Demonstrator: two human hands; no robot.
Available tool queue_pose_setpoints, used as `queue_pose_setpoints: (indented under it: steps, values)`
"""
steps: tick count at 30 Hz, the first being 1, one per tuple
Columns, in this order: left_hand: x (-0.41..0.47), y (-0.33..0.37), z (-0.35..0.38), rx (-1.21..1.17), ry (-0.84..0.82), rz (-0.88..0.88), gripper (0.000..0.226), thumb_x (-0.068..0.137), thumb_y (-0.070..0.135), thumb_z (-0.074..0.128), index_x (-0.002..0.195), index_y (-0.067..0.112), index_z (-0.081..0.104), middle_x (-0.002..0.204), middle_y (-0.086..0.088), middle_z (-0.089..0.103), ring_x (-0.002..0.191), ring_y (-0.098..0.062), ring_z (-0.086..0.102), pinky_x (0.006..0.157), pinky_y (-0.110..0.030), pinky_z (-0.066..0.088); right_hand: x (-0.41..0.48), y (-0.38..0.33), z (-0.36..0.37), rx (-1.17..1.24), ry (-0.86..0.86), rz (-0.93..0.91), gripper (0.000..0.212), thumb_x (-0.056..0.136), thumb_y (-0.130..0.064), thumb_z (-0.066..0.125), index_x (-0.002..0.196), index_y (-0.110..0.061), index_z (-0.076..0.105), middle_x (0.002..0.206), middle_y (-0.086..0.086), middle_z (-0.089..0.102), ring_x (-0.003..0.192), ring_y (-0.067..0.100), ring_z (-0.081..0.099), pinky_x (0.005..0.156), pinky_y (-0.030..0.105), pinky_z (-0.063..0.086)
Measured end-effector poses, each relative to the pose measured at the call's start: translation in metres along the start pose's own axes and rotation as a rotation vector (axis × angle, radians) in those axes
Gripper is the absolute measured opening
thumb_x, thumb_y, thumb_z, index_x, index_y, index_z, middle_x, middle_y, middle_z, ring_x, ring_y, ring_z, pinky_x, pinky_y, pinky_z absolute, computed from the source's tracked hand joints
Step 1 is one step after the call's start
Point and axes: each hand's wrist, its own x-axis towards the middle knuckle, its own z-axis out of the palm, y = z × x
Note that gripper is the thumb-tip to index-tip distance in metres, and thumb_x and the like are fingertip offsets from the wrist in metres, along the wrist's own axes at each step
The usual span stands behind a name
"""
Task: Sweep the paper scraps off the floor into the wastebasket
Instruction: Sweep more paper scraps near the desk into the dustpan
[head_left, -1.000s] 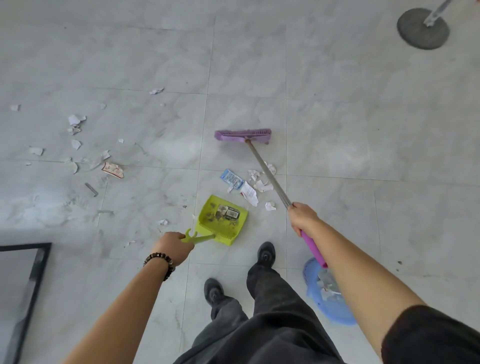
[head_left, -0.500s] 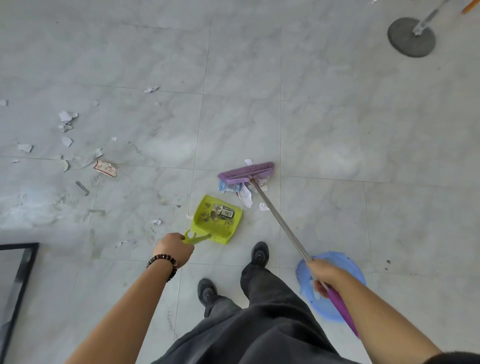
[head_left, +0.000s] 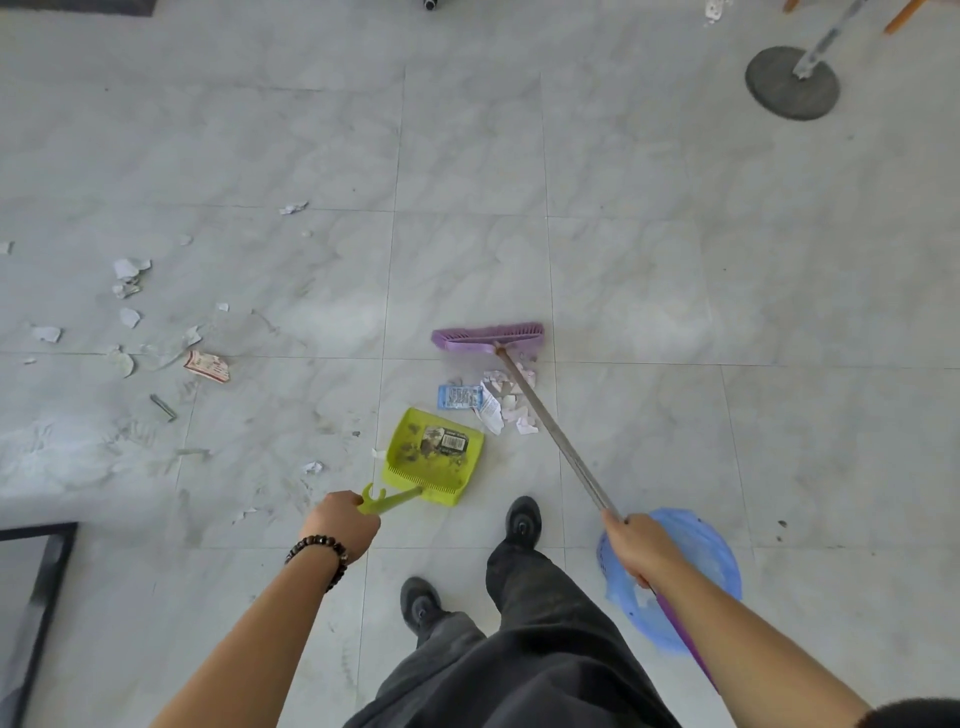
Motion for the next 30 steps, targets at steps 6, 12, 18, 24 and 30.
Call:
queue_pose_setpoints:
  steps: [6, 12, 18, 24, 30]
  values:
    - [0.002, -0.001, 0.003, 0.035, 0.031, -0.003, 0.036, 0.085, 0.018, 0.056, 0.12, 0.011, 0.062, 0.073, 0.001, 0.056, 0.057, -0.015, 0.054, 0.045, -0.021, 0.039, 0.022, -0.069, -0.014, -0.024, -0.029, -0.058, 0.05, 0.101, -0.038, 0.025, 0.094, -0.001, 0.058, 0.047, 0.009, 0.057, 0.037, 0.021, 0.053, 0.042, 0.02, 0.04]
    - [0.005, 0.002, 0.003, 0.063, 0.052, -0.014, 0.038, 0.084, 0.018, 0.057, 0.122, 0.013, 0.062, 0.082, -0.002, 0.06, 0.063, -0.016, 0.056, 0.046, -0.022, 0.038, 0.016, -0.109, -0.009, -0.109, -0.153, -0.054, 0.027, 0.098, -0.015, 0.036, 0.11, -0.001, 0.056, 0.052, 0.01, 0.054, 0.044, 0.021, 0.05, 0.045, 0.028, 0.042]
    - [0.009, 0.009, -0.001, 0.149, 0.045, 0.016, 0.008, 0.083, 0.011, 0.052, 0.083, 0.013, 0.06, 0.068, -0.002, 0.057, 0.06, -0.019, 0.054, 0.045, -0.022, 0.035, -0.009, -0.043, 0.003, -0.233, -0.172, -0.04, 0.029, 0.101, -0.025, 0.035, 0.108, -0.003, 0.052, 0.071, 0.013, 0.053, 0.043, 0.022, 0.051, 0.035, 0.018, 0.035]
    - [0.012, 0.008, -0.006, 0.159, 0.041, 0.049, 0.01, 0.081, 0.01, 0.054, 0.072, 0.012, 0.057, 0.069, -0.001, 0.055, 0.057, -0.018, 0.053, 0.047, -0.021, 0.036, -0.047, -0.004, -0.011, -0.271, -0.311, -0.092, 0.019, 0.096, -0.014, 0.034, 0.081, -0.012, 0.045, 0.058, 0.009, 0.041, 0.035, 0.018, 0.036, 0.037, 0.018, 0.028]
    - [0.003, -0.008, -0.008, 0.068, -0.026, 0.062, 0.011, 0.079, 0.007, 0.051, 0.071, 0.012, 0.058, 0.059, -0.004, 0.049, 0.049, -0.023, 0.043, 0.047, -0.019, 0.034, -0.064, -0.011, -0.024, 0.018, -0.27, -0.078, 0.028, 0.101, -0.032, 0.038, 0.09, -0.014, 0.056, 0.055, 0.007, 0.044, 0.032, 0.014, 0.033, 0.037, 0.016, 0.027]
